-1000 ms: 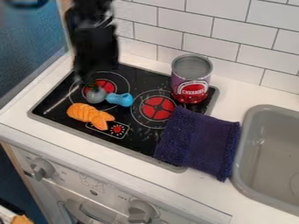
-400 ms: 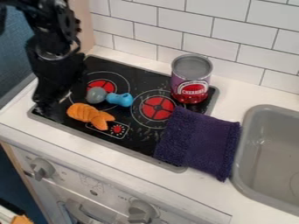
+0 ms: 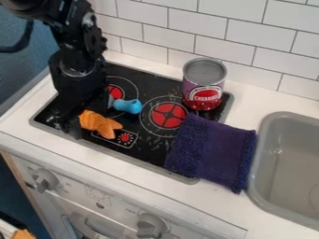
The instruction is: Move the orange object in between of burner
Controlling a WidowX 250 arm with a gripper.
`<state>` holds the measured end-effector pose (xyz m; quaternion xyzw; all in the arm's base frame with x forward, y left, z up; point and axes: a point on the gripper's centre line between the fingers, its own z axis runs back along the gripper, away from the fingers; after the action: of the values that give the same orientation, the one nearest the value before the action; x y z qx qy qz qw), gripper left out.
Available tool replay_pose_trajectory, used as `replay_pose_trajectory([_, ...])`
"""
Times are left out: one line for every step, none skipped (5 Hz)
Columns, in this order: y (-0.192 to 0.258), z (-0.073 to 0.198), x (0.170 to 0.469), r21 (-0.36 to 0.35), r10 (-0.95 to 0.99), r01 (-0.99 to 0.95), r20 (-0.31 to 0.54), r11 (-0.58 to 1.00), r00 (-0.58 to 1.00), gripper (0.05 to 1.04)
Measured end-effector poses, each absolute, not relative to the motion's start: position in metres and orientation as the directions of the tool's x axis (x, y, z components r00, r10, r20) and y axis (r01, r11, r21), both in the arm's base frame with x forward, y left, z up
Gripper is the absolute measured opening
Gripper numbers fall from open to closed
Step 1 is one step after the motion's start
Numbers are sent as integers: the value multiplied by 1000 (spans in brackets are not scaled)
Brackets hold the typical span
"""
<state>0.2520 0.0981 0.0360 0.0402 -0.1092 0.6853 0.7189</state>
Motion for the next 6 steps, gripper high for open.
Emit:
replay_pose_trajectory([97, 26, 253, -74, 975, -996, 220, 58, 40, 1000])
replay_pose_trajectory([97, 21, 257, -71, 974, -996, 224, 58, 40, 946])
replay_pose_trajectory([98, 21, 258, -85, 972, -995, 232, 57, 36, 658])
replay_pose_trajectory([96, 23, 256, -86, 973, -994, 226, 68, 47, 427])
replay_pose_trajectory([102, 34, 256, -113, 973, -991, 229, 65, 37, 371])
replay_pose_trajectory([106, 47, 257, -138, 964, -980, 241, 145, 109, 369])
